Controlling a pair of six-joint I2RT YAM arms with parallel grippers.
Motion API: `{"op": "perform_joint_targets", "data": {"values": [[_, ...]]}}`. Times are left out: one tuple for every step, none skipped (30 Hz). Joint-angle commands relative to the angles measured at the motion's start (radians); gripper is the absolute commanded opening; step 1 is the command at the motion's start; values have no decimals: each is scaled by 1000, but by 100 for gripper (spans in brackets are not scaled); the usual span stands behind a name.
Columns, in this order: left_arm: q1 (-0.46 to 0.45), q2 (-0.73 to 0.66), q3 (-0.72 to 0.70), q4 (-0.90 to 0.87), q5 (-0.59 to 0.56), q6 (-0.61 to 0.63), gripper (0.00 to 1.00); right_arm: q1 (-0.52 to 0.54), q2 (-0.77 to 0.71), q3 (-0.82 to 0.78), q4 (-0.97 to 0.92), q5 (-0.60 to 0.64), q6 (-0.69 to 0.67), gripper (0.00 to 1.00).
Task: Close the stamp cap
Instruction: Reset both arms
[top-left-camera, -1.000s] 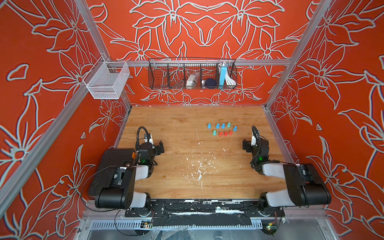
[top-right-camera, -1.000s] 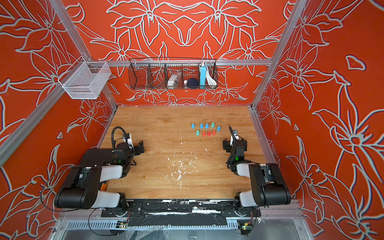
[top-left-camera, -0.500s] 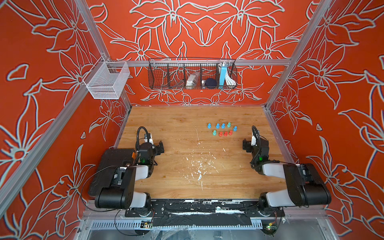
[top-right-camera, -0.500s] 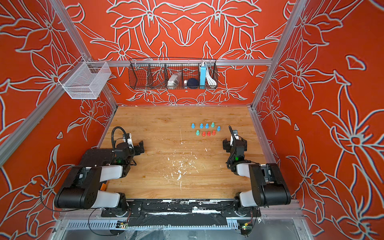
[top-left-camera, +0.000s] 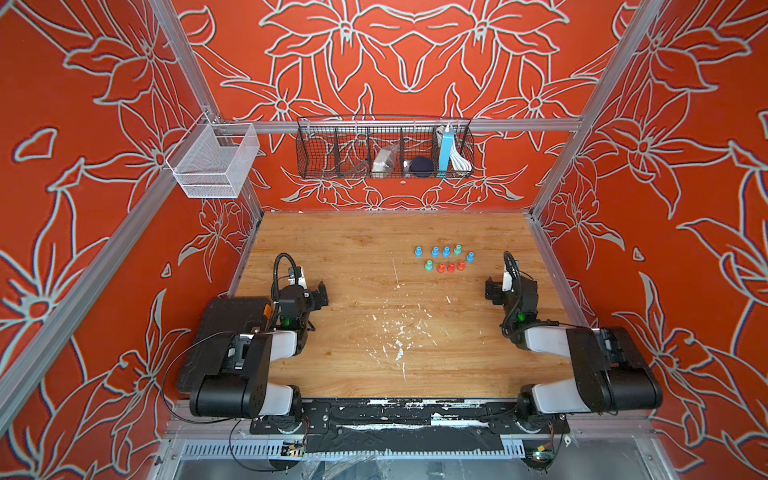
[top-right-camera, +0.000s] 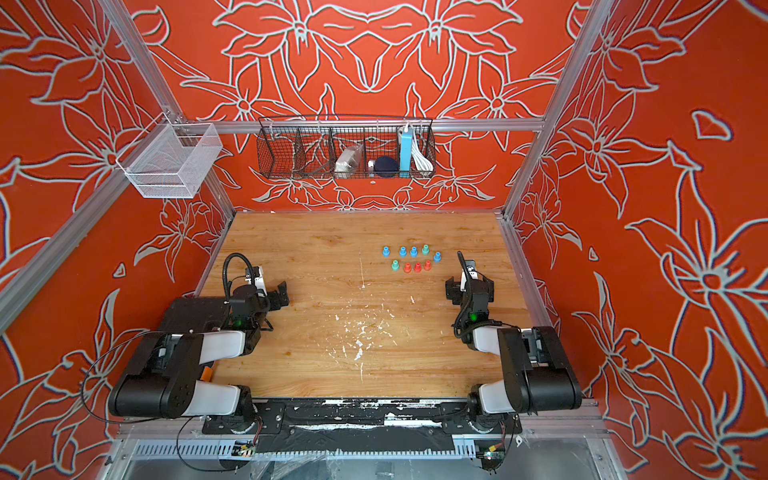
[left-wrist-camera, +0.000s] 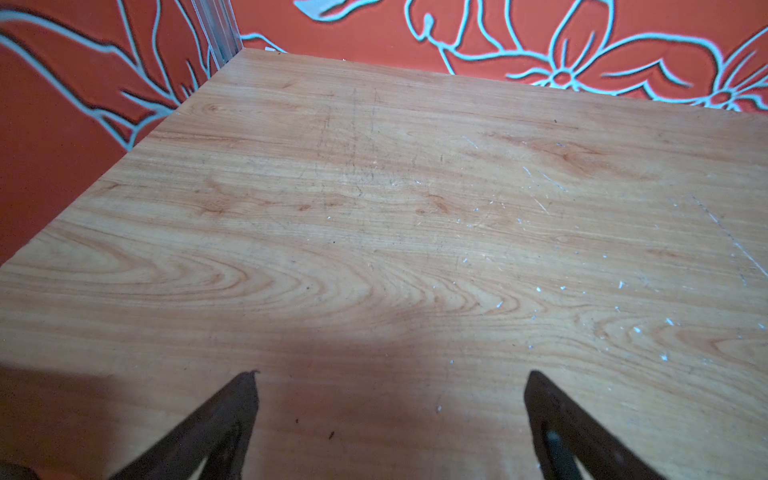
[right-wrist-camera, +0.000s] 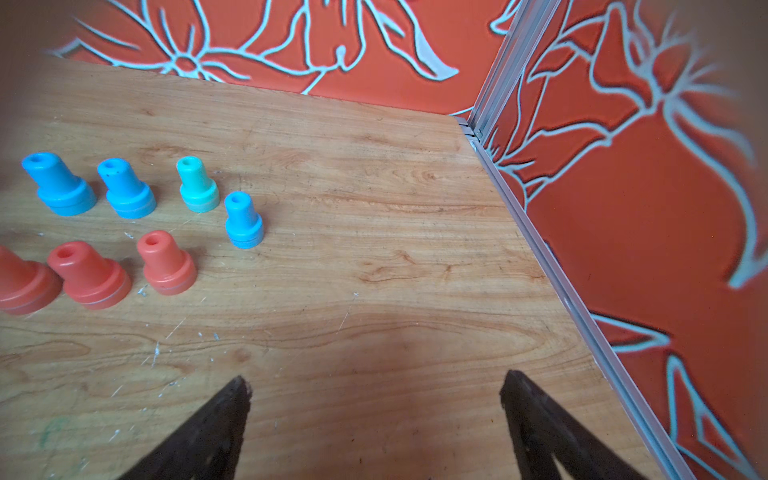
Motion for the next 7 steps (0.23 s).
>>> {"op": "perform_joint_targets", "data": {"values": [[-2, 8, 22, 4, 21, 17, 100, -2, -8, -11, 1, -8, 7, 97], [-3, 14, 35, -15, 74, 45, 100, -3, -8, -11, 1, -8, 7, 97], [-3, 14, 36, -17, 99, 49, 100, -3, -8, -11, 1, -8, 7, 97], [-2, 13, 35, -16, 101, 49, 100, -2, -8, -10, 1, -8, 8, 97], [-2, 12, 33, -15, 101, 49, 100, -3, -8, -10, 1, -9, 7, 97], [-2, 9, 32, -16, 101, 49, 100, -3, -8, -10, 1, -9, 8, 97], [-1, 11, 32, -13, 101, 49, 100, -2, -9, -10, 1, -8, 7, 97]]}}
